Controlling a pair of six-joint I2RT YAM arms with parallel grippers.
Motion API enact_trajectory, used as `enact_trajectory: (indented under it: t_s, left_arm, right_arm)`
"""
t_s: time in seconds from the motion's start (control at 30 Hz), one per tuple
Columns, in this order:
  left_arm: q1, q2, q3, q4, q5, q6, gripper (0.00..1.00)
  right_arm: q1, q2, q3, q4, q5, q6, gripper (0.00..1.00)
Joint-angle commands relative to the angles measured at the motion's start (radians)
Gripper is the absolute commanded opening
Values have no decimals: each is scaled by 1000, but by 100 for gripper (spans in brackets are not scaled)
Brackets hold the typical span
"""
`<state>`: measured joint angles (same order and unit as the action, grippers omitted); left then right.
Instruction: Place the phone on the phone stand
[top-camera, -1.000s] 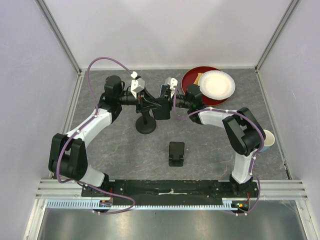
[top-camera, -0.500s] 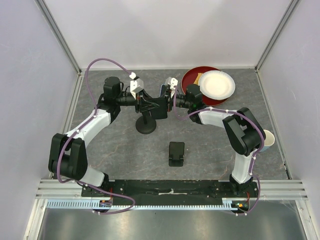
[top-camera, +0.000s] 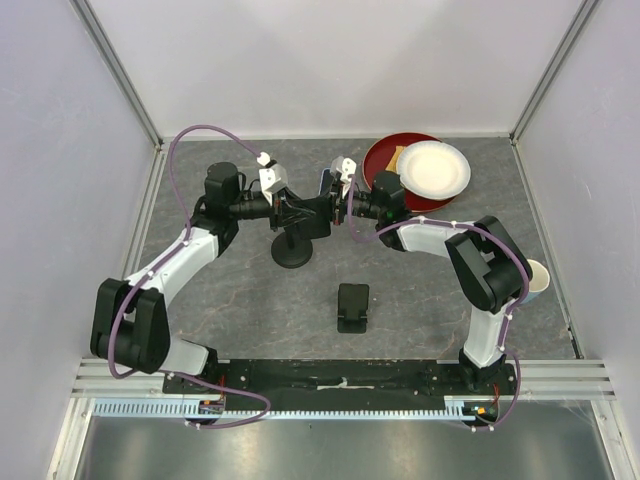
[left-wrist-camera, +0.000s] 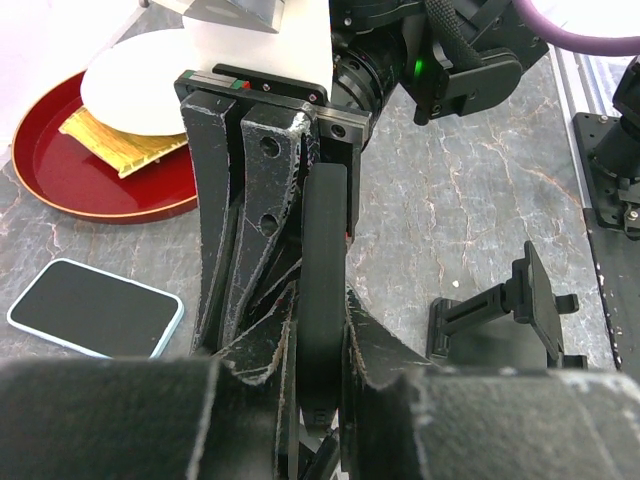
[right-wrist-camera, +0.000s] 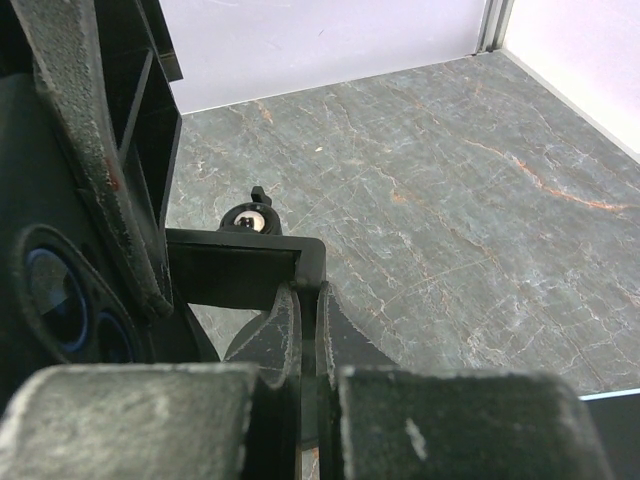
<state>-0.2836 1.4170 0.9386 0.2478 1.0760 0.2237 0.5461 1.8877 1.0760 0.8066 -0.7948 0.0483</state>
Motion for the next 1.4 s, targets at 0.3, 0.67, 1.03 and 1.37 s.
enact_trajectory:
  t_s: [0.3,0.67,1.03,1.37]
  left_arm:
    - [21,-27,-63,295,-36,-101,2]
    - [84,-61,-95,308,-10,-127,2]
    - [90,62,-41,525,197,-319,2]
    - [110,16,-9,256,151,-102,2]
  right_arm:
    - [-2,-16,-30,-1,-9,48,0]
    - [-11,-18,-31,-17,-4,33,0]
    - [-28,19,-18,66,-116,113,0]
    - [-31,25,-2,29,-109,91,0]
